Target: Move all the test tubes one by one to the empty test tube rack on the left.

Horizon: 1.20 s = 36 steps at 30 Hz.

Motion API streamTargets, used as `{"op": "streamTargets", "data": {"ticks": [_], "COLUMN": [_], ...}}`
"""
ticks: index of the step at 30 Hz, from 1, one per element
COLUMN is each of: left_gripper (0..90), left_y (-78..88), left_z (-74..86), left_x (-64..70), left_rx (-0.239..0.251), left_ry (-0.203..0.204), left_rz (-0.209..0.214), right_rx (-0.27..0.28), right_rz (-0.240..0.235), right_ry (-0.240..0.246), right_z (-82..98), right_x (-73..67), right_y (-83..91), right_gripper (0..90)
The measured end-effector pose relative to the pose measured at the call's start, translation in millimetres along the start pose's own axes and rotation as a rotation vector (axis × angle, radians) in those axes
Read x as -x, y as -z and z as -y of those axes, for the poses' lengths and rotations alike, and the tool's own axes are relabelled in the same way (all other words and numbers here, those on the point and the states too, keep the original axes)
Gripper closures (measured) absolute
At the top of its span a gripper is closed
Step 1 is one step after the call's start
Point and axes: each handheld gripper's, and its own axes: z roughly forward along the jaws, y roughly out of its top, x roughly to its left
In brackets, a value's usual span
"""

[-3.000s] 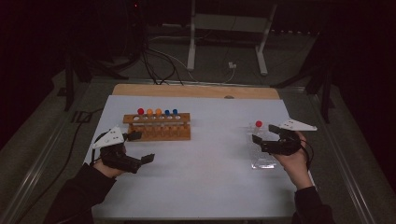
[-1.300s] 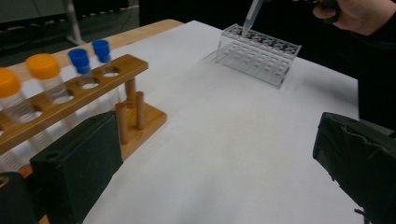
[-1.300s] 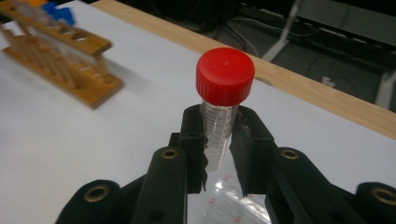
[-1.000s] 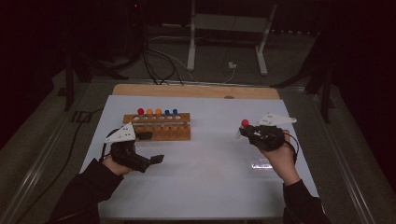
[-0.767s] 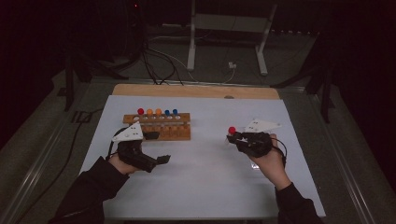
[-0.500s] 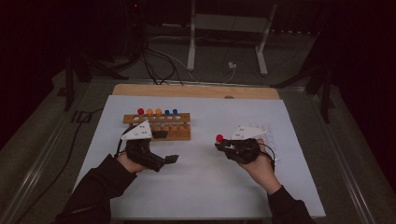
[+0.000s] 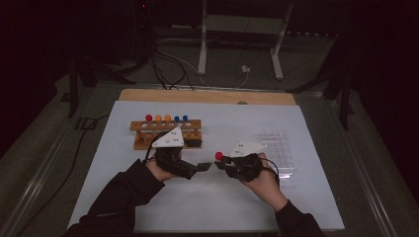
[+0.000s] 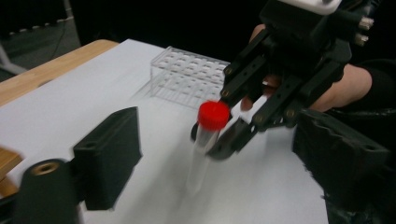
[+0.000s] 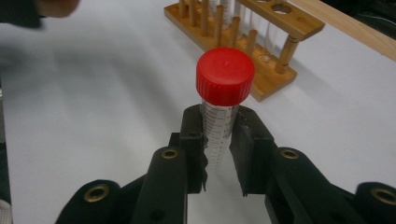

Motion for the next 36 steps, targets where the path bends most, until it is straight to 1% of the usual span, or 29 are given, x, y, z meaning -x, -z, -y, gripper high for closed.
{"op": "streamTargets", "data": {"ticks": [1,4,6,10,14,15,17,19,20,21,23,26,28,29,30,32,34,36], "left_gripper": [19.1,28.6,34.5,45.7,55.0,56.9,59.7,64.2,66.0,69.1,70.3,71.3,71.5,71.6,71.7,71.8,71.8,71.8], "left_y": [-2.5,-8.8,-12.0,-17.9,-23.3,-24.1,-25.1,-26.2,-26.8,-27.5,-28.6,-28.6,-26.6,-25.1,-22.8,-16.8,-8.6,0.7], "left_z": [-0.2,0.1,0.8,3.3,6.3,6.7,6.3,5.4,5.0,4.8,4.5,4.2,2.7,1.8,0.5,-2.2,-4.5,-6.4], "left_x": [0.6,0.7,-0.3,0.6,1.4,1.0,1.1,2.1,1.9,2.1,1.7,2.1,1.7,1.7,0.8,-1.1,-4.3,-6.9], "left_rx": [0.001,0.001,0.0,0.001,-0.014,-0.012,-0.013,-0.014,-0.015,-0.014,-0.017,-0.013,-0.007,0.001,0.008,0.015,0.024,0.026], "left_ry": [-0.004,-0.009,-0.012,-0.034,-0.053,-0.052,-0.061,-0.07,-0.069,-0.071,-0.073,-0.083,-0.086,-0.088,-0.085,-0.084,-0.079,-0.086], "left_rz": [0.004,-0.001,-0.015,-0.012,-0.031,-0.021,-0.017,-0.011,0.0,0.002,0.006,0.0,-0.002,-0.014,-0.019,-0.034,-0.045,-0.077], "right_rx": [-0.001,-0.004,-0.001,0.007,0.007,0.008,0.007,0.008,0.009,0.009,0.01,0.012,0.025,0.033,0.037,0.04,0.045,0.061], "right_rz": [-0.002,-0.008,-0.012,-0.015,-0.019,-0.018,-0.018,-0.019,-0.02,-0.019,-0.02,-0.022,-0.024,-0.028,-0.029,-0.026,-0.018,-0.009], "right_ry": [0.003,0.006,0.009,0.008,0.011,0.011,0.012,0.007,0.007,0.008,0.007,0.007,-0.001,-0.004,-0.006,-0.01,-0.011,-0.017], "right_z": [0.0,-0.1,-0.8,-2.4,-2.9,-2.9,-2.8,-2.5,-2.5,-2.5,-2.4,-1.9,-1.7,-1.9,-2.1,-2.4,-2.5,-2.2], "right_x": [-0.7,-2.2,-3.2,-4.5,-5.6,-5.8,-5.9,-5.2,-5.1,-5.0,-4.7,-4.0,-3.6,-3.2,-2.9,-2.6,-2.6,-1.7], "right_y": [-0.9,-2.3,-1.9,-0.5,0.0,-0.1,-0.3,-0.3,-0.2,-0.1,-0.1,0.3,1.3,1.7,2.4,4.8,8.3,12.6], "right_gripper": [74.4,74.4,74.4,74.4,74.4,74.4,74.4,74.4,74.4,74.4,74.4,74.3,73.5,72.2,66.5,61.3,52.2,47.0]}}
